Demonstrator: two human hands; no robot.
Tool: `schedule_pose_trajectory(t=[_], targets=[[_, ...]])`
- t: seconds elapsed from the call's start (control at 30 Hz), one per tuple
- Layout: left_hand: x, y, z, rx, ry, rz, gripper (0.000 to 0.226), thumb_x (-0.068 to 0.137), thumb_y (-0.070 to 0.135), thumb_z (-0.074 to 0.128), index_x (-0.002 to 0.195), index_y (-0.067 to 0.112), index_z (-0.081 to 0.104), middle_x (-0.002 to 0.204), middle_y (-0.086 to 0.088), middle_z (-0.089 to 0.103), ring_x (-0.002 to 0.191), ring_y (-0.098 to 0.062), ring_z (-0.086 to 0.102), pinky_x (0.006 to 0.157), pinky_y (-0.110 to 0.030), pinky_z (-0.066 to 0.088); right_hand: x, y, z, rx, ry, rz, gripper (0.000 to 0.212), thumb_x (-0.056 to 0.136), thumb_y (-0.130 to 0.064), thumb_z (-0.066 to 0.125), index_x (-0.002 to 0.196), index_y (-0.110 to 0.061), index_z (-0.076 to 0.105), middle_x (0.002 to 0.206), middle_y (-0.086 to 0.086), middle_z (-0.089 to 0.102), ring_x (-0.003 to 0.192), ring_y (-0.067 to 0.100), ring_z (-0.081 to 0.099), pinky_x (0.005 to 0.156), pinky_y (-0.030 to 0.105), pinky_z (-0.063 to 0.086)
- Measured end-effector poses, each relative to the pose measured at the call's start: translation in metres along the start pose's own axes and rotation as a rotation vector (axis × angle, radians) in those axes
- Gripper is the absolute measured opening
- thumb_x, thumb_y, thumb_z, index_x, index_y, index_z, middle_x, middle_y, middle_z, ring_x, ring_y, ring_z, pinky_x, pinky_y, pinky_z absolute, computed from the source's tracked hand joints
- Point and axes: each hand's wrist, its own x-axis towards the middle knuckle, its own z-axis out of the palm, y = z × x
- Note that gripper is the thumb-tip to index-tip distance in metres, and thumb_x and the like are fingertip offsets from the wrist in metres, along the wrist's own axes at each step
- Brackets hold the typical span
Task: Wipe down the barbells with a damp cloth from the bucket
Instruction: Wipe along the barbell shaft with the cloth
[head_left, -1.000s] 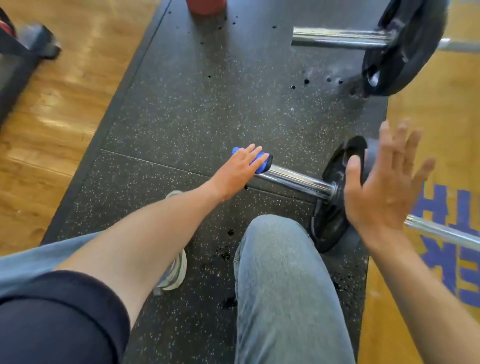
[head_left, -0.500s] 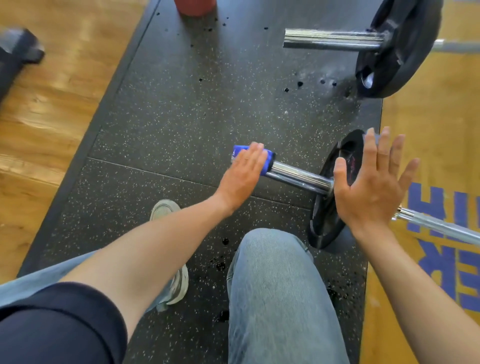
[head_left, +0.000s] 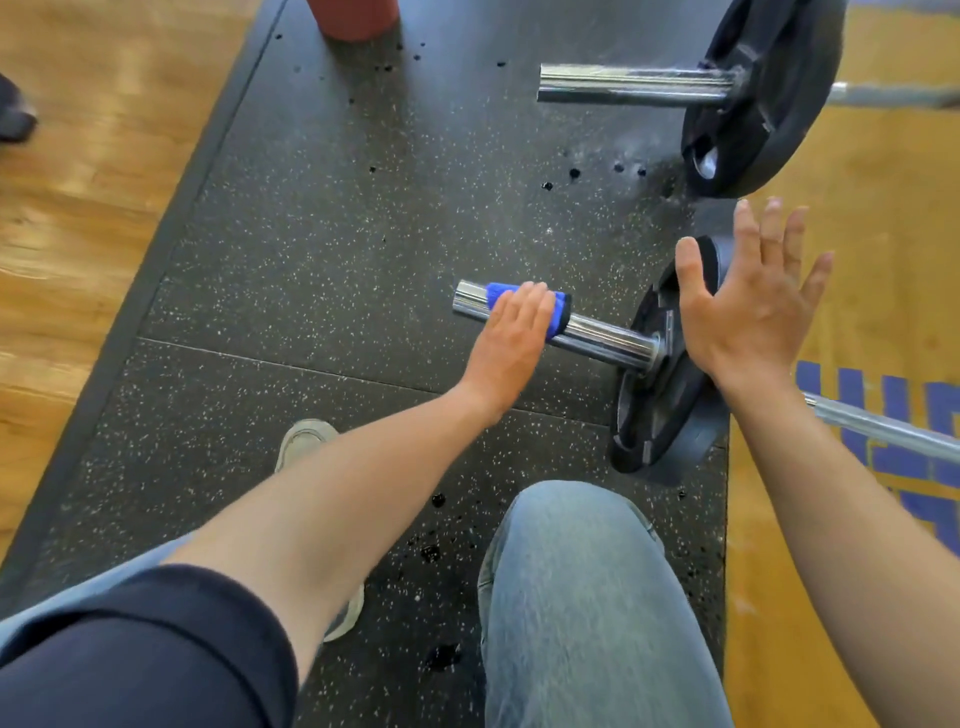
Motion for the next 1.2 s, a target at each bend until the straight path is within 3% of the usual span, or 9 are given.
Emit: schedule_pose_trajectory(t=[0.13, 0.27, 0.4, 0.5, 0.67, 0.83, 1.03, 1.1, 1.2], targets=[[0.008, -0.032, -0.004, -0.052, 0.010, 0.072, 0.062, 0.084, -0.015, 0.056, 0.143, 0.001, 0.045, 0.136, -0.015, 0.054, 0.124, -0.032, 0.050, 0.116, -0.042, 0.037, 0.010, 0.001, -0.001, 0.029, -0.008, 0.009, 0.080, 0.097, -0.072, 0.021, 0.159, -0.021, 0.028, 0.169, 0.005, 0.016, 0.157, 0.021, 0.004, 0.125, 0.053, -0.003], [0.012, -0.065, -0.015, 0.013, 0.038, -0.133, 0.044, 0.085, -0.012, 0.054, 0.128, 0.000, 0.054, 0.117, -0.014, 0.058, 0.104, -0.032, 0.054, 0.103, -0.043, 0.044, 0.010, -0.004, 0.000, -0.003, -0.004, 0.011, 0.084, 0.096, -0.075, 0.019, 0.159, -0.021, 0.028, 0.169, 0.006, 0.016, 0.157, 0.022, 0.003, 0.125, 0.053, -0.002], [0.016, 0.011, -0.007, -0.073, -0.011, -0.058, 0.043, 0.088, -0.008, 0.049, 0.130, 0.000, 0.053, 0.121, -0.013, 0.056, 0.110, -0.031, 0.051, 0.107, -0.042, 0.039, 0.004, -0.005, 0.000, -0.032, 0.014, -0.004, 0.085, 0.095, -0.076, 0.021, 0.158, -0.019, 0.028, 0.169, 0.006, 0.013, 0.157, 0.023, 0.002, 0.125, 0.053, -0.003], [0.011, -0.013, -0.003, -0.028, -0.025, 0.070, 0.048, 0.085, -0.008, 0.052, 0.132, 0.001, 0.054, 0.124, -0.013, 0.059, 0.113, -0.031, 0.053, 0.110, -0.040, 0.039, -0.006, -0.003, 0.000, -0.042, 0.048, -0.024, 0.081, 0.098, -0.072, 0.024, 0.158, -0.018, 0.026, 0.170, 0.006, 0.005, 0.157, 0.025, -0.002, 0.125, 0.055, -0.002], [0.000, -0.034, -0.014, 0.039, 0.021, -0.188, 0.045, 0.075, -0.011, 0.068, 0.116, 0.005, 0.061, 0.107, -0.011, 0.063, 0.096, -0.030, 0.058, 0.095, -0.040, 0.048, -0.030, -0.005, 0.001, -0.057, 0.088, -0.049, 0.078, 0.100, -0.068, 0.024, 0.160, -0.019, 0.021, 0.171, 0.006, 0.003, 0.157, 0.025, -0.001, 0.125, 0.055, -0.001], [-0.017, 0.015, -0.010, -0.086, -0.019, 0.031, 0.052, 0.083, -0.009, 0.061, 0.133, 0.001, 0.055, 0.130, -0.014, 0.060, 0.118, -0.031, 0.054, 0.112, -0.040, 0.040, -0.064, 0.004, 0.001, -0.036, 0.107, -0.059, 0.071, 0.101, -0.059, 0.034, 0.160, -0.022, 0.019, 0.171, 0.004, 0.006, 0.157, 0.026, -0.001, 0.123, 0.059, -0.001], [-0.053, -0.010, -0.026, -0.039, -0.020, -0.198, 0.056, 0.076, -0.013, 0.067, 0.130, 0.001, 0.058, 0.122, -0.013, 0.062, 0.113, -0.032, 0.058, 0.108, -0.040, 0.043, -0.121, 0.012, 0.002, -0.026, 0.133, -0.079, 0.069, 0.104, -0.050, 0.039, 0.162, -0.021, 0.016, 0.170, 0.003, 0.007, 0.157, 0.030, 0.001, 0.122, 0.060, -0.001], [-0.057, 0.006, -0.029, -0.050, -0.048, -0.055, 0.051, 0.081, -0.011, 0.057, 0.130, 0.001, 0.058, 0.123, -0.013, 0.062, 0.111, -0.031, 0.056, 0.104, -0.039, 0.045, -0.140, 0.013, 0.002, -0.034, 0.140, -0.062, 0.068, 0.106, -0.049, 0.039, 0.162, -0.021, 0.015, 0.170, 0.003, 0.008, 0.157, 0.030, 0.002, 0.123, 0.059, 0.000], [-0.067, -0.009, -0.043, -0.053, -0.177, 0.118, 0.055, 0.088, -0.008, 0.051, 0.141, 0.003, 0.051, 0.139, -0.012, 0.057, 0.127, -0.031, 0.052, 0.113, -0.041, 0.040, -0.165, 0.015, 0.003, -0.052, 0.148, -0.044, 0.068, 0.106, -0.045, 0.042, 0.163, -0.021, 0.013, 0.170, 0.004, 0.007, 0.157, 0.030, 0.002, 0.123, 0.058, -0.001]])
